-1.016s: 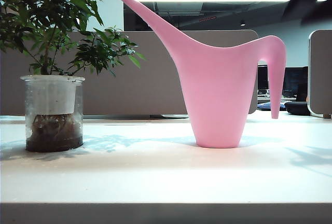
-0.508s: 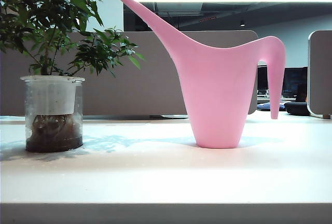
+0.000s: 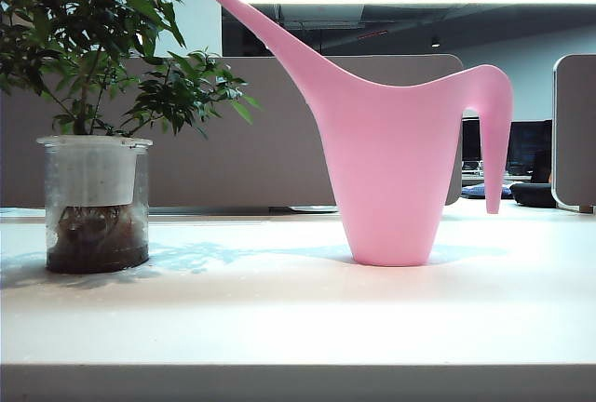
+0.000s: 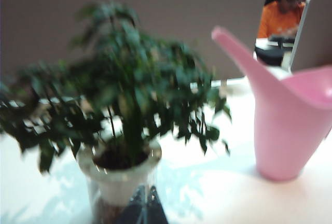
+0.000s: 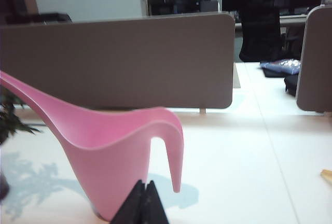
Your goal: Pick up the watering can from the table, water the potted plant, and put the can back.
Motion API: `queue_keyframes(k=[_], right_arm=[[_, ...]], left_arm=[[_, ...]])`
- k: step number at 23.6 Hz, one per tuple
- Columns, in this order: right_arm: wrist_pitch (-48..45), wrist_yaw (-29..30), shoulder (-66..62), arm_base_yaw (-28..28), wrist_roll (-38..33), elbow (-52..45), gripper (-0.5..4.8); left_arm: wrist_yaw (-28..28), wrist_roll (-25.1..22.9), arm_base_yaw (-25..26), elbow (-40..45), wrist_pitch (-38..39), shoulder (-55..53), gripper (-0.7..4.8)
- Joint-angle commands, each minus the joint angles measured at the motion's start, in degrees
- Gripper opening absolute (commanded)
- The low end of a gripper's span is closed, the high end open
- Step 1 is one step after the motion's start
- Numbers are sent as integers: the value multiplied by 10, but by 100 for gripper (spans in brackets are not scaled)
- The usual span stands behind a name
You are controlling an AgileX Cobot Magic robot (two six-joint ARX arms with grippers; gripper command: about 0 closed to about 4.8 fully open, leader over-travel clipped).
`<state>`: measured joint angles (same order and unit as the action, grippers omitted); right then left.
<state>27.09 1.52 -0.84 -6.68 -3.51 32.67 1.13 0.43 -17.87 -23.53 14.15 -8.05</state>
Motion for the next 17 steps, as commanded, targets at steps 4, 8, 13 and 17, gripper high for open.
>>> queue_keyframes(k=[4, 8, 13, 17], right_arm=[[-134, -55, 0, -1, 3, -158, -5], [-187, -71, 0, -1, 7, -239, -5], [-216, -62, 1, -1, 8, -280, -5], [-219, -52, 10, -2, 30, -324, -5]], left_arm=[[31, -4, 0, 132, -159, 15, -5], [18, -7, 0, 171, -170, 16, -5], [10, -6, 0, 185, -169, 53, -5], [-12, -6, 3, 200, -145, 79, -5]])
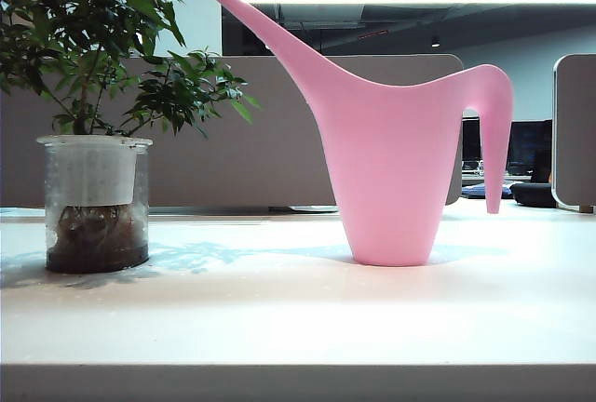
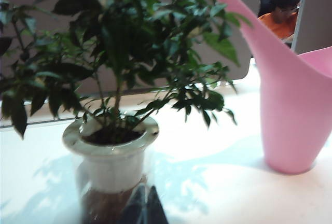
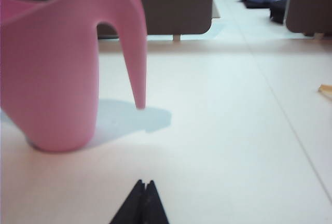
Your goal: Pick up the watering can from the table, water the potted plant, and put the can back.
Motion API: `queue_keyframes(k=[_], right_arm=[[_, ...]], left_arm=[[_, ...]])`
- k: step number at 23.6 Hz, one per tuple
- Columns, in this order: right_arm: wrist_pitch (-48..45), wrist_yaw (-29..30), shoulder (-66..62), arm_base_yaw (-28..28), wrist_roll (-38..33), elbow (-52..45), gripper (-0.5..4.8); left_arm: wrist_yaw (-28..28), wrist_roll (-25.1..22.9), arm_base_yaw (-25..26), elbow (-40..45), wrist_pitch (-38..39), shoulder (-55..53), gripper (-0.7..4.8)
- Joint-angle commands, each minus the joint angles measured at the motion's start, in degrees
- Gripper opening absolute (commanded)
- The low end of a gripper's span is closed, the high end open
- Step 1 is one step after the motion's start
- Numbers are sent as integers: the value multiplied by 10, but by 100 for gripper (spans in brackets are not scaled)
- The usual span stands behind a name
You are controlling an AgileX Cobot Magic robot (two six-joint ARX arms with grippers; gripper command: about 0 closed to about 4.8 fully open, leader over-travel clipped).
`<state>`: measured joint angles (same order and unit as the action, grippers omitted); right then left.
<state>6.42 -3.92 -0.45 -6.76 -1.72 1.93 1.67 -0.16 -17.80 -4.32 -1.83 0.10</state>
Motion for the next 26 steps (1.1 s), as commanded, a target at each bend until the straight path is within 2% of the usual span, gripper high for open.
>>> queue_keyframes(k=[1, 5, 10, 14, 26], right_arm=[[-2, 1, 5, -1, 18, -19, -5], [14, 0, 4, -1, 69, -19, -5], [14, 0, 4, -1, 62, -19, -5], [15, 0, 4, -1, 62, -19, -5], [15, 0, 4, -1, 62, -19, -5]], left_arm=[[-26, 0, 3, 12, 15, -3, -5], [-48, 1, 3, 40, 0, -3, -6], [-64, -28, 3, 40, 9, -3, -5], [-108, -28, 3, 40, -7, -3, -5], [-107, -28, 3, 40, 22, -3, -5]])
